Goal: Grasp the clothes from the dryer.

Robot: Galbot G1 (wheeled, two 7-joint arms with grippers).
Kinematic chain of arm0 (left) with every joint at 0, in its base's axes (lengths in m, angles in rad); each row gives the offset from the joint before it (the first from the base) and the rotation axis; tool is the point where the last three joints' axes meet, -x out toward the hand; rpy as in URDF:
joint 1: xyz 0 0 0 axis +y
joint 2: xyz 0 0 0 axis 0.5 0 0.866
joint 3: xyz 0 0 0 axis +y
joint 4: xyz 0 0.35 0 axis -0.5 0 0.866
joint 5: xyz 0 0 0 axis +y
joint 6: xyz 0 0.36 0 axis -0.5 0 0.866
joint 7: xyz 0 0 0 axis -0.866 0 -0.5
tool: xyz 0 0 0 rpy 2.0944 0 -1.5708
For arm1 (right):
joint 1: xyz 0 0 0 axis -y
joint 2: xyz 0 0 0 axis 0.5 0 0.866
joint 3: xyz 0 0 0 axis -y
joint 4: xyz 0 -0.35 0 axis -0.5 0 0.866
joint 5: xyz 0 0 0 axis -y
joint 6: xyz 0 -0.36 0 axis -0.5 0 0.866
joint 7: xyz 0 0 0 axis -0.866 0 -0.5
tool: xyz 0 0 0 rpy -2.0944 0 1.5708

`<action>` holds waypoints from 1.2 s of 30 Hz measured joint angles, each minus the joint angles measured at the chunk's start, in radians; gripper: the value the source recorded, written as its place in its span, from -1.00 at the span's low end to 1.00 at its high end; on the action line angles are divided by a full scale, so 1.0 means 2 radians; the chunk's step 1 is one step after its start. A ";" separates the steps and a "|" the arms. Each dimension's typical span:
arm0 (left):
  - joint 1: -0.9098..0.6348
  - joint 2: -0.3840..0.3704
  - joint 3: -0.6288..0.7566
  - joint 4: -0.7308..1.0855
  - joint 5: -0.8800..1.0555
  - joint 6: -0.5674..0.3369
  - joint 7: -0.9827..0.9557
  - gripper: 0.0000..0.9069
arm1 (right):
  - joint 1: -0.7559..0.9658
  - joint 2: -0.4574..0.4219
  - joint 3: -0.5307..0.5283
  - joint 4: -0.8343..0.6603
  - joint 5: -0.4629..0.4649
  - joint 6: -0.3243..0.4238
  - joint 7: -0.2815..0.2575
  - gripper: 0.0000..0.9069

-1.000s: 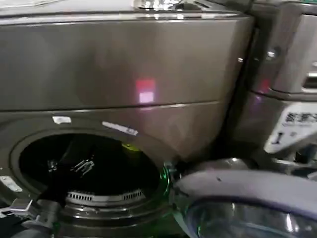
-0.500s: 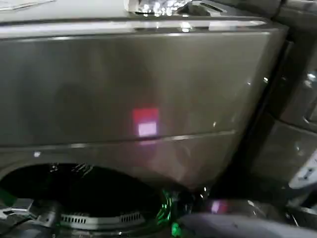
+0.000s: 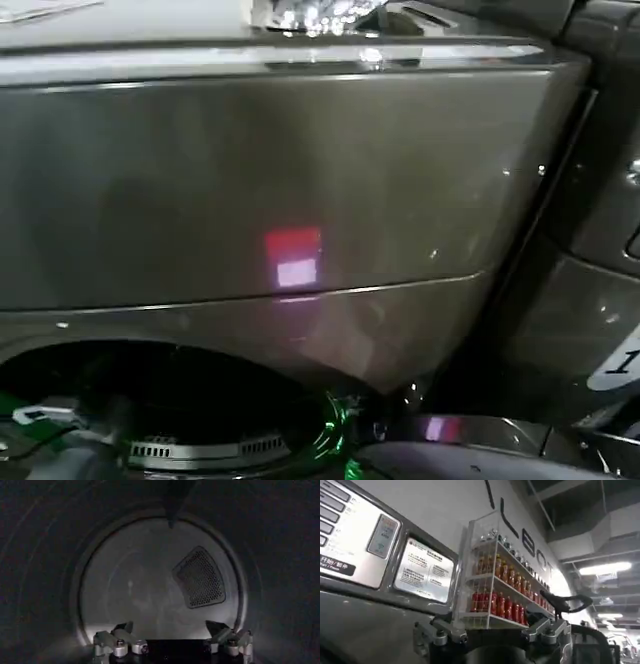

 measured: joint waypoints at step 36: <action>-0.389 0.038 0.157 0.481 0.004 -0.046 0.050 1.00 | -0.001 0.003 0.007 -0.005 -0.005 0.002 -0.010 1.00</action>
